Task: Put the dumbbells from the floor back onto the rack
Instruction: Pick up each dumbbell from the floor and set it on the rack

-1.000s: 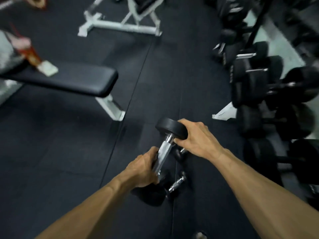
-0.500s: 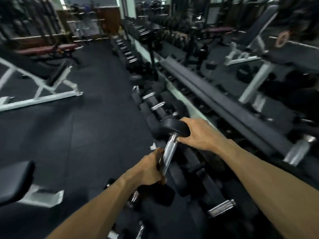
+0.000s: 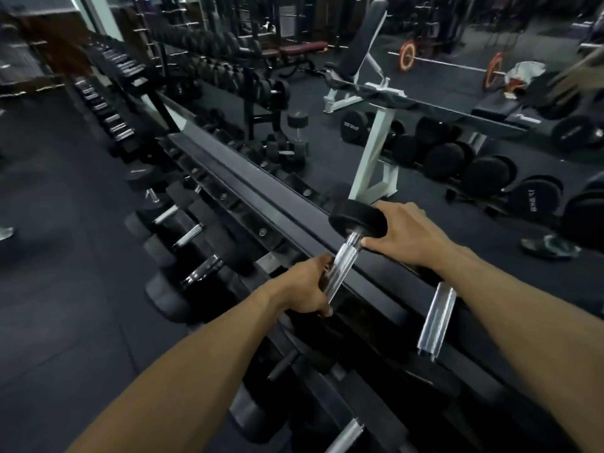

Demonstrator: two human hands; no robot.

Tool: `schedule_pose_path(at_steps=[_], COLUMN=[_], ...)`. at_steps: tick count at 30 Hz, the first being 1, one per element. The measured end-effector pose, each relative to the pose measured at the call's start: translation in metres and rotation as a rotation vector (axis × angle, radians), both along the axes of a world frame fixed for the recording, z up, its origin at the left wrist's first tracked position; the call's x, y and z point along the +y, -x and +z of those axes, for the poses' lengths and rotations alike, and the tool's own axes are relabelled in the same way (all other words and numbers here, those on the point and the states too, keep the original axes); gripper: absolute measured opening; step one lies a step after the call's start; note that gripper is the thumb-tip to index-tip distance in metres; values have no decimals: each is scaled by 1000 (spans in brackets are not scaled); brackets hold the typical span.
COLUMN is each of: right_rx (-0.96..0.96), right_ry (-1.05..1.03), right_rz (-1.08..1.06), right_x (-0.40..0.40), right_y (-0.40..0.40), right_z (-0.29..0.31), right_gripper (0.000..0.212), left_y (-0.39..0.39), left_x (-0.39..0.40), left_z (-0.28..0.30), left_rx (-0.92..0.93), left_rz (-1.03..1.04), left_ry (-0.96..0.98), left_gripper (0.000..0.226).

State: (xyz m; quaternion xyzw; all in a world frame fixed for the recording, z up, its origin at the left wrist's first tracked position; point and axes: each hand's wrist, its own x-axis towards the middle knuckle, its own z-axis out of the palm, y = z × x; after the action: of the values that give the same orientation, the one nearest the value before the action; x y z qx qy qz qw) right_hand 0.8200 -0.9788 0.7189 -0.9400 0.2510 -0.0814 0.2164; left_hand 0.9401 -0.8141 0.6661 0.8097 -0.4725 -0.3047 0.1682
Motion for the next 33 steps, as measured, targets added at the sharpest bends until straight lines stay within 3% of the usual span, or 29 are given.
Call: schedule_pose_path(at_steps=[4,10,18,22,27,33], right_rx=[19,59,128,185,243,126], right_ry=[-12,-68,-100,-95,101,158], right_rz=[-18,-44,-36,-53,-54,58], right_x=[-38,-80,-94,-89,-77,-25], right_y=[-21,-59,-78,-79,-85,-116], right_z=[-11,-46,-59,-57,-41,-7], right_gripper=[36,34,39,47,68,65], left_y=[-16,-53,-72,-70,-67,-72], left_x=[-41,-87,-88,-83,-65,-11], left_z=[-9,-31,-34,-38,-32,-15], left_rx=[13,9,90,49,36,105], left_rz=[13,-11,-2,18,109,299], left_ry=[-30,-125,-130,-67,82,231], left_gripper=[101,84,92,85,54,42])
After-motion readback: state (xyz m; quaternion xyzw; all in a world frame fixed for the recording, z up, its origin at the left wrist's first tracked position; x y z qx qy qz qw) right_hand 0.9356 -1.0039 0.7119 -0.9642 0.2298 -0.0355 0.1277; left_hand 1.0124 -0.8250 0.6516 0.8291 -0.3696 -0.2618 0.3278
